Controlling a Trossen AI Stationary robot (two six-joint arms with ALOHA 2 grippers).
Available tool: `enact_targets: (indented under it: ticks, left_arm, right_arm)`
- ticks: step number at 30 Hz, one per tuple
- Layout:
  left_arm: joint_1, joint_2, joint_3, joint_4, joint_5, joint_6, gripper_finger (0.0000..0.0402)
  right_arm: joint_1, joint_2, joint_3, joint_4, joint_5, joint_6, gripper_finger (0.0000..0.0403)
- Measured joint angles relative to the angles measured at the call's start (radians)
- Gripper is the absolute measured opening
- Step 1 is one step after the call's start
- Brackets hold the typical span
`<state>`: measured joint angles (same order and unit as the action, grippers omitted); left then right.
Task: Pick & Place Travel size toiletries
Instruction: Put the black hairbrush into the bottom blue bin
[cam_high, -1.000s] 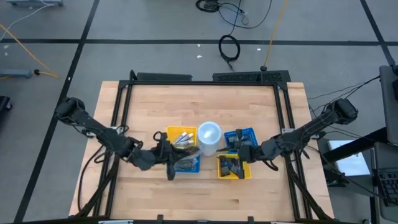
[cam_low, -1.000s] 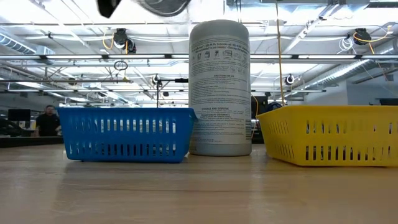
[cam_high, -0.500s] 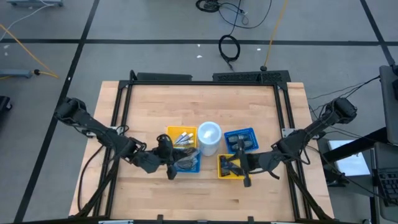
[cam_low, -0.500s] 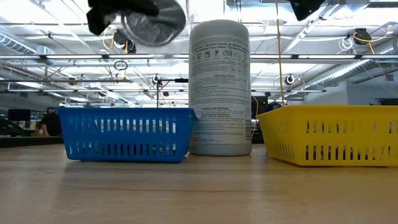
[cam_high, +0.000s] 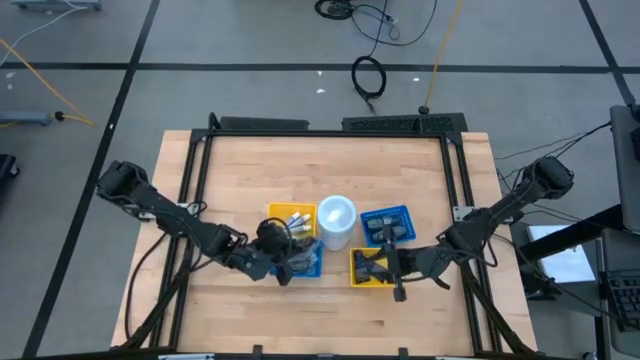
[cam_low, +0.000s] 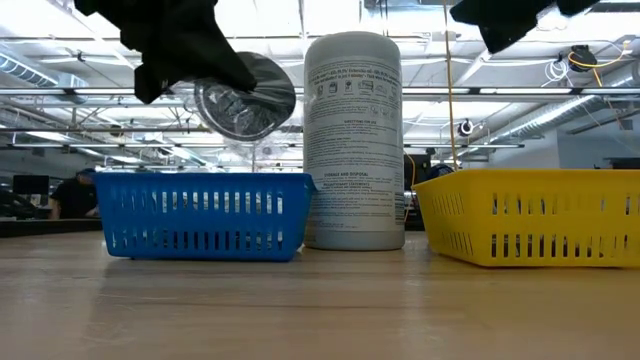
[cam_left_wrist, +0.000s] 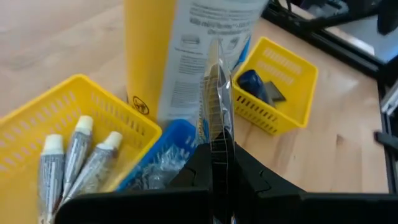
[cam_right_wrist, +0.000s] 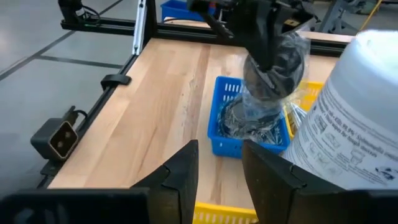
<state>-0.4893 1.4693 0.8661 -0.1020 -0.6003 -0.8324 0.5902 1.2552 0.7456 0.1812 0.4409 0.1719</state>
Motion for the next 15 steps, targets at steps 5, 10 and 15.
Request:
enact_targets:
  ticks: [5,10,15]
  left_arm:
    - [-0.005,0.006,0.0,0.002,-0.003,-0.058,0.0011]
    - [-0.01,0.067,-0.001,0.007,-0.004,-0.081,0.001]
    - [0.026,0.09,0.0,0.03,0.048,-0.135,0.0015]
  right_arm:
    - [-0.015,0.0,-0.029,0.05,0.002,0.0,0.0114]
    - [-0.015,0.0,-0.043,0.054,0.002,0.0,0.0114]
    - [-0.015,0.0,-0.044,0.054,0.002,0.0,0.0114]
